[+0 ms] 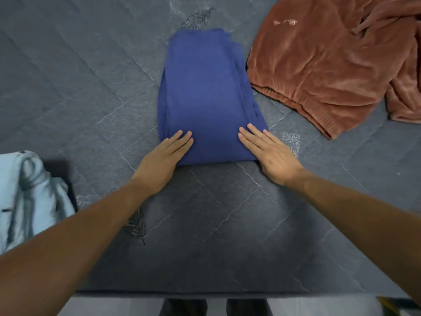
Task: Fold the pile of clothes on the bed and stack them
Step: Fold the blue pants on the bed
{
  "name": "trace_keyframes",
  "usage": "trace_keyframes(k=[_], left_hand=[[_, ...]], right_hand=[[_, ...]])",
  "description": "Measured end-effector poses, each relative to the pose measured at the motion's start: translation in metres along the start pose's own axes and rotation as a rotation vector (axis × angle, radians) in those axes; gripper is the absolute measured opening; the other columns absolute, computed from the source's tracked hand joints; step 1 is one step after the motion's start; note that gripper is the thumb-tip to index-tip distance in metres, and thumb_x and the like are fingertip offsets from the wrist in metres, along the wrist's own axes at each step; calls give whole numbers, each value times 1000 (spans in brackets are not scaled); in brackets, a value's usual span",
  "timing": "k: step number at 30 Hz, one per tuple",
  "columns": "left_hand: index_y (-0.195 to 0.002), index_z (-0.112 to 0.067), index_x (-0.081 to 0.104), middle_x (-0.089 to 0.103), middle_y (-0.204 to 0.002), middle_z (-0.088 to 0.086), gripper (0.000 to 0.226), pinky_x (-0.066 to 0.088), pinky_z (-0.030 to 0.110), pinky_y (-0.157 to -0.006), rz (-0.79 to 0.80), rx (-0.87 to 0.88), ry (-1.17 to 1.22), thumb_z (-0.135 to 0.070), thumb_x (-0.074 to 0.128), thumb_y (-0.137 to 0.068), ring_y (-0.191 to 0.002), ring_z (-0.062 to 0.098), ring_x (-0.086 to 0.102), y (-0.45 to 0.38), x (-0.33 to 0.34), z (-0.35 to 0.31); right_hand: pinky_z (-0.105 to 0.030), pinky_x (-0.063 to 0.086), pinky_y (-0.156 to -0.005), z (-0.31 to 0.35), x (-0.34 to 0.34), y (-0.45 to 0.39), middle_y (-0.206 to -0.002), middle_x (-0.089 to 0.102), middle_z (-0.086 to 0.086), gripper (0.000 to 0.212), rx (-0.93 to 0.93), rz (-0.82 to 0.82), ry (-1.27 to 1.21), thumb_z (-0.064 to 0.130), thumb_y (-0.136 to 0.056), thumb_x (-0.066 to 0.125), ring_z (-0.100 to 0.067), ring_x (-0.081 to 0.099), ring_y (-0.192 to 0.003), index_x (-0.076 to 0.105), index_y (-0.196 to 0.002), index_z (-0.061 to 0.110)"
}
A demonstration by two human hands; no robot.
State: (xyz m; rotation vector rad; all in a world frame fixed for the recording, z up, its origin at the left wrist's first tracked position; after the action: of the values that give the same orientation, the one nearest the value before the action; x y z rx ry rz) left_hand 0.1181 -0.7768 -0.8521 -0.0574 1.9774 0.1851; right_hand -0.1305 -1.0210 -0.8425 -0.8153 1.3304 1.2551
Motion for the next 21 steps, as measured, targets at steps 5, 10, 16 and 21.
trace_keyframes(k=[5,10,16,21], left_hand=[[-163,-10,25,16,-173,2,79,10,38,-132,44,38,-7,17,49,-93,-161,24,11,32,7,-9],[-161,-6,30,21,-170,7,78,13,40,-131,7,13,34,19,51,-90,-159,30,15,93,25,-45],[-150,3,48,42,-160,19,82,35,60,-119,-44,-41,71,27,65,-74,-147,47,39,186,58,-110],[-147,5,51,48,-156,19,65,35,55,-121,-88,-134,227,25,61,-86,-147,42,40,209,65,-125]], right_hand=[[-43,14,-131,16,5,29,-174,9,7,83,-25,45,34,-3,-93,44,-17,1,-162,15,-167,20],[-41,12,-131,59,23,83,-174,11,5,82,-66,91,16,-4,-92,43,-18,2,-161,17,-167,19],[-40,15,-130,110,43,159,-173,17,4,77,-139,138,-49,6,-89,29,-19,7,-161,25,-165,18],[-43,24,-128,112,38,183,-166,36,-1,55,-110,53,-243,1,-102,52,-25,24,-158,47,-155,11]])
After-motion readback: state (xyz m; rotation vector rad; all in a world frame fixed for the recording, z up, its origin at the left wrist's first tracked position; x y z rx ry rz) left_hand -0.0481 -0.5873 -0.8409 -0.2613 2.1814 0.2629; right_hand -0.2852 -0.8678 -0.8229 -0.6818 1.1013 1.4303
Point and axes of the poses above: each hand's wrist, its own y-axis away from the middle knuckle, its own x-axis out of the palm, z = x × y, the point moved 1 cm from there along -y, towards the middle knuckle
